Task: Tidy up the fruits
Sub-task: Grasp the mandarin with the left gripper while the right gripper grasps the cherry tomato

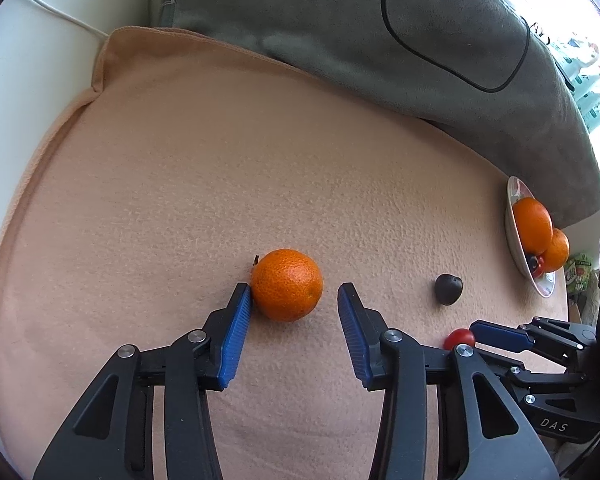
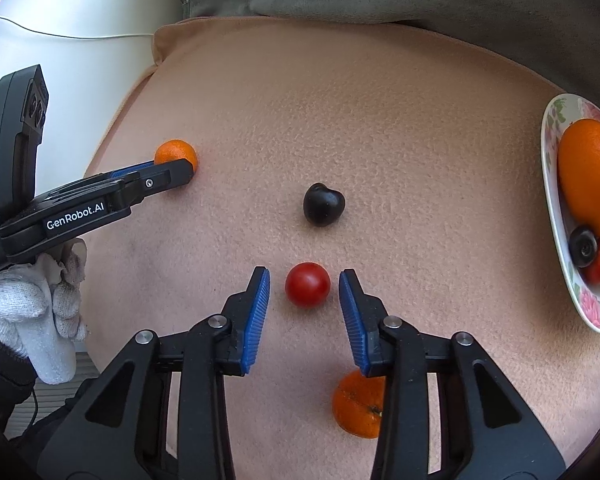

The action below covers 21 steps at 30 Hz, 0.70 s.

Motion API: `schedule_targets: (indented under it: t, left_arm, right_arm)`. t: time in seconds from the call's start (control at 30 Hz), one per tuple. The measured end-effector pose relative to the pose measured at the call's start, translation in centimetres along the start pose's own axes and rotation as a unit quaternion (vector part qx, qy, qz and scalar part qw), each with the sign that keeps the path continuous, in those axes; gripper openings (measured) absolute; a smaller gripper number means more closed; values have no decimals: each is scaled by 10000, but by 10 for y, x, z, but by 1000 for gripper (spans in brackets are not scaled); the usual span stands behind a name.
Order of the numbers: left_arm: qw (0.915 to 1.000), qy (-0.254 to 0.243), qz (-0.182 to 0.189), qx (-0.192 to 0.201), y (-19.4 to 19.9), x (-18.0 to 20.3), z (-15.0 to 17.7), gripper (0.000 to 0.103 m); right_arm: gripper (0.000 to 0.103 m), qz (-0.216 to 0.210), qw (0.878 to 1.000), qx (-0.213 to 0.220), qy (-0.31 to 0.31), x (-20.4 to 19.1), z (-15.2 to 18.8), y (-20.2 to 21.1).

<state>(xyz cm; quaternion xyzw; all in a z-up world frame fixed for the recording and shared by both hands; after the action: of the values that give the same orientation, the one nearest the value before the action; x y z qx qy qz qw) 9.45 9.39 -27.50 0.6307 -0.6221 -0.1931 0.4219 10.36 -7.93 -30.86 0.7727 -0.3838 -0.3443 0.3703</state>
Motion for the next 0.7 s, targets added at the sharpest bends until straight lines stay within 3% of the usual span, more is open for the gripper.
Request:
schedule_targets:
  t: [0.33,0.43,0.7]
  left_arm:
    - [10000,93,-18,-31,-6,-2,0,35]
    - [10000,81,-17,-21,-7,-2,-1,34]
    - [9999,169,-27,16,-6,0,1,33]
  right_arm:
    - [32,-20,10000,-66,-14,-2,-2,-8]
    - [26,-21,9999,-99,7,-3,-1,-11]
    - [25,-22,10000,-18,1,1,0,-6]
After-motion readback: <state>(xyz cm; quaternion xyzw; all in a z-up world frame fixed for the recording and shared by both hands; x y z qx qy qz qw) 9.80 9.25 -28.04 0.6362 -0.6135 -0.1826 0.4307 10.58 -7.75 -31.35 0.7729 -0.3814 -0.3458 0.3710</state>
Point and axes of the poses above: each gripper's, at about its wrist camera, not at the fingertips, and y roughly against the way its jaws point, x to its right, z to its underside, the point moved 3 cm from there along -y, roughly the way its jaws point, and after that the axes turned 13 degrees about x, right-handed, at the moved point
